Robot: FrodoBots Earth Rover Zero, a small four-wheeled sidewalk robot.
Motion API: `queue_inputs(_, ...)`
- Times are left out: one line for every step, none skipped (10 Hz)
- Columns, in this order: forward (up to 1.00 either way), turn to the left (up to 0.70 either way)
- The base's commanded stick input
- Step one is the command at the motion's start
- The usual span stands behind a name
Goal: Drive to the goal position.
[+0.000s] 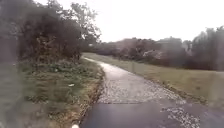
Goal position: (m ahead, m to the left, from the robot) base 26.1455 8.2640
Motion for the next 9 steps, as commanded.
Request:
queue_inputs(0.7, -0.17)
queue_inputs(0.7, 0.0)
queue_inputs(0.7, 0.0)
queue_inputs(0.7, 0.0)
queue_inputs(0.7, 0.0)
queue_inputs(0.7, 0.0)
queue_inputs(0.7, 0.0)
queue_inputs(0.7, 0.0)
queue_inputs(0.7, 0.0)
